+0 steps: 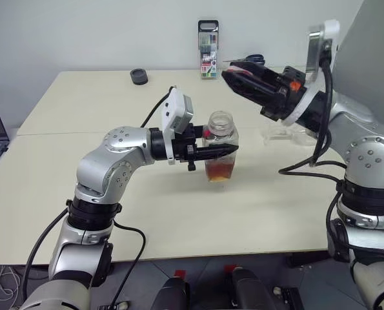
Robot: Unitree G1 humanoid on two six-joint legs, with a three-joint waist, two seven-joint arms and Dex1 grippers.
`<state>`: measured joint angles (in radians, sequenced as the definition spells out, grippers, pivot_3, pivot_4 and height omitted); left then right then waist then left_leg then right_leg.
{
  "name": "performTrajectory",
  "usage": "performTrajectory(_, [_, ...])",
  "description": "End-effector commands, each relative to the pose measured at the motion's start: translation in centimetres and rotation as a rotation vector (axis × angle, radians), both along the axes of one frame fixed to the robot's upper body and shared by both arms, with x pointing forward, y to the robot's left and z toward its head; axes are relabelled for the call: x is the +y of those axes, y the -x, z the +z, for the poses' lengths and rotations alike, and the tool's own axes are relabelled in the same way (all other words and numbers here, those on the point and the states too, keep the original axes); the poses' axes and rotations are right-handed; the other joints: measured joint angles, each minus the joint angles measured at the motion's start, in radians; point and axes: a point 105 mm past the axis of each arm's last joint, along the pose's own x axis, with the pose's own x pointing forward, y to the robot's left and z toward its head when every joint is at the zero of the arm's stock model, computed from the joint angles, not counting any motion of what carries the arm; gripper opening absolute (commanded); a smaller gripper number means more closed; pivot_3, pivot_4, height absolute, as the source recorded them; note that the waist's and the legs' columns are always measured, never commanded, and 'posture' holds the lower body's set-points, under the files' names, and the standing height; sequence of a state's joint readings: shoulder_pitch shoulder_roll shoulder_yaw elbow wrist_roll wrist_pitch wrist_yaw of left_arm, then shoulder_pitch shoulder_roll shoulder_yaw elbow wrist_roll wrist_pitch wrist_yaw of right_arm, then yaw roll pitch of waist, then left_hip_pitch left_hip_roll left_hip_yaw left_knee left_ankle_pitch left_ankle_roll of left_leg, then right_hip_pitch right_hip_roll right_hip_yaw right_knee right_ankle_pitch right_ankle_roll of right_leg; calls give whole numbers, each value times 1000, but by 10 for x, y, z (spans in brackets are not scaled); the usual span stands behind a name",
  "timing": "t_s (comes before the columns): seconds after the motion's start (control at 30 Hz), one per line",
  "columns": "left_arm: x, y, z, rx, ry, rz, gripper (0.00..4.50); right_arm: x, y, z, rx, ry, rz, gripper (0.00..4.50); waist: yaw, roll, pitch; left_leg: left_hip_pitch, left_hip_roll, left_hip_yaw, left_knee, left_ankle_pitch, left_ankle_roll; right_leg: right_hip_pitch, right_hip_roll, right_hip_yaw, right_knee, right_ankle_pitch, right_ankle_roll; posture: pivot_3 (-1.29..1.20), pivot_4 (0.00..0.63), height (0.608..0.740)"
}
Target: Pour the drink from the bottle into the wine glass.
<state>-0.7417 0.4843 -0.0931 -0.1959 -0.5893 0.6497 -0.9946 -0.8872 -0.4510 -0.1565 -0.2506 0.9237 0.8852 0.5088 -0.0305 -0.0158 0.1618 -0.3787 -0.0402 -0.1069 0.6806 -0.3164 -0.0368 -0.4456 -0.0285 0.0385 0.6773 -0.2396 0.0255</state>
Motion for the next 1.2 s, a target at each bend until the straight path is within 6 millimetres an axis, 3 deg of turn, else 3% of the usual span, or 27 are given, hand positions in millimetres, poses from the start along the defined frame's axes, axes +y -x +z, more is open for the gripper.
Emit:
performTrajectory(0.03, [-2, 8, 10, -48, 24, -26, 1849, -15, 1, 4, -87, 39, -116, 1833, 0, 0, 0, 0, 0, 0, 0, 0, 0, 0, 0, 0, 0, 0, 0, 0, 150, 740])
performTrajectory(0.2, [-1, 10, 8, -44, 28, -20, 1849, -63, -22, -50, -72, 217, -458, 1833, 5, -1, 0, 0, 0, -1, 0, 0, 0, 3, 0, 0, -3, 0, 0, 0, 150, 740])
performTrajectory(0.3, [-1, 11, 8, -42, 32, -19, 1849, -90, -29, -85, -22, 234, -657, 1833, 3, -1, 0, 0, 0, 0, 0, 0, 0, 3, 0, 0, -3, 0, 1, 0, 150, 740])
performTrajectory(0.5, [-4, 11, 8, -43, 38, -21, 1849, -101, -24, -175, 183, 249, -861, 1833, -2, -1, 0, 4, 1, 3, -1, 0, 0, 3, 2, 3, 0, 0, 0, 0, 150, 740])
performTrajectory(0.6, [-4, 11, 8, -44, 37, -21, 1849, -103, -19, -202, 273, 243, -935, 1833, -1, -1, 0, 6, 1, 5, -1, 0, 0, 4, 5, 4, 1, 0, 0, 0, 150, 740])
performTrajectory(0.73, [-3, 11, 9, -46, 39, -18, 1849, -103, -14, -212, 305, 220, -987, 1833, -1, -1, 0, 9, 1, 5, -1, 0, 0, 6, 6, 4, 1, 0, 1, 0, 150, 740])
performTrajectory(0.77, [-3, 11, 9, -47, 39, -18, 1849, -102, -13, -211, 302, 217, -989, 2501, -1, -1, 0, 9, 1, 5, -1, 0, 0, 7, 6, 4, 1, 0, 1, 0, 150, 740])
performTrajectory(0.97, [-3, 11, 9, -46, 41, -21, 1849, -102, -11, -207, 290, 211, -997, 4455, -1, -1, 0, 10, 1, 5, -2, 0, 0, 7, 6, 4, 1, 0, 1, 0, 150, 740])
performTrajectory(1.2, [-5, 10, 9, -44, 44, -25, 1849, -104, -12, -204, 290, 206, -1001, 4455, -1, -1, 0, 11, 1, 5, -2, 0, 0, 8, 6, 4, 1, 0, 1, 0, 150, 740])
